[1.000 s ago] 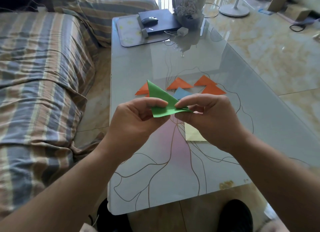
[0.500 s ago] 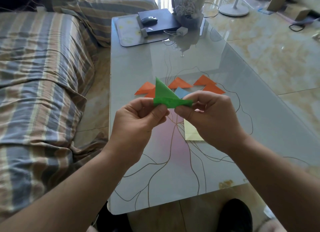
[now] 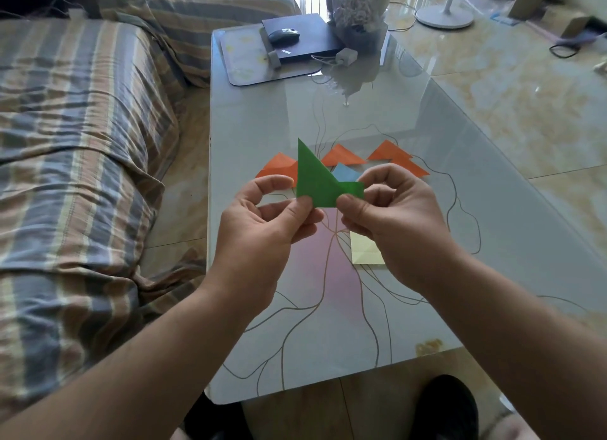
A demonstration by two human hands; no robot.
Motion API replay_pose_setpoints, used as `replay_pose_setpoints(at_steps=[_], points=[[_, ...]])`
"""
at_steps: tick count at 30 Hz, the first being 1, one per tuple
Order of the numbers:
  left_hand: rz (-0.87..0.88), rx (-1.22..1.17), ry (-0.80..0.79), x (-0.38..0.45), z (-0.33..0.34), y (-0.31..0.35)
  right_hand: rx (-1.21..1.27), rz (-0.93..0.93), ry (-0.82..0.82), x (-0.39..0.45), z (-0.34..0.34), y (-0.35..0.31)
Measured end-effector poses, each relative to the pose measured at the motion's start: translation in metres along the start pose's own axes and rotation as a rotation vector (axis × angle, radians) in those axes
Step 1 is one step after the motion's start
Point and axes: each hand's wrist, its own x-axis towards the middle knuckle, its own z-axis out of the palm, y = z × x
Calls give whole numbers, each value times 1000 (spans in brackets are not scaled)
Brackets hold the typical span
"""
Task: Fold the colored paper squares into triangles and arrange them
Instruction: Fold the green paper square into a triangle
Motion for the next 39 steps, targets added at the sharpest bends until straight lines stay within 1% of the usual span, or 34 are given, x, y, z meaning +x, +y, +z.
replay_pose_setpoints(at_steps=[3,5,8,12,15,17,20,23,29,34,36,39], points=[[-26,-18,20,1,1,-3,39,70,-16,1,1,0],[-56,-45,38,3,0,-4,86,171,-69,0,1,-1],[-90,-74,44,4,1,-6,4,267,-147,-3,4,2],[-107,-82,4,2,3,-9,-19,244,-120,-6,5,5],[-122,-45,-64,1,2,-12,-46,213,-140,-5,3,3],[-134,-28,-81,2,1,-13,-70,225,-151,-6,3,2],[-112,-16,-46,6,-1,-14,-89,273,-148,-6,4,1],[-92,-9,-12,11,-4,-11,-74,280,-104,-2,3,-2],[-78,14,5,13,-6,-11,-84,299,-131,-1,0,-7],[-82,22,15,17,-9,-9,-84,275,-67,3,-5,-8],[-113,-4,7,17,-9,-10,-91,272,-84,3,-7,-9],[-137,-15,7,19,-13,-10,-50,325,-128,5,-11,-14]])
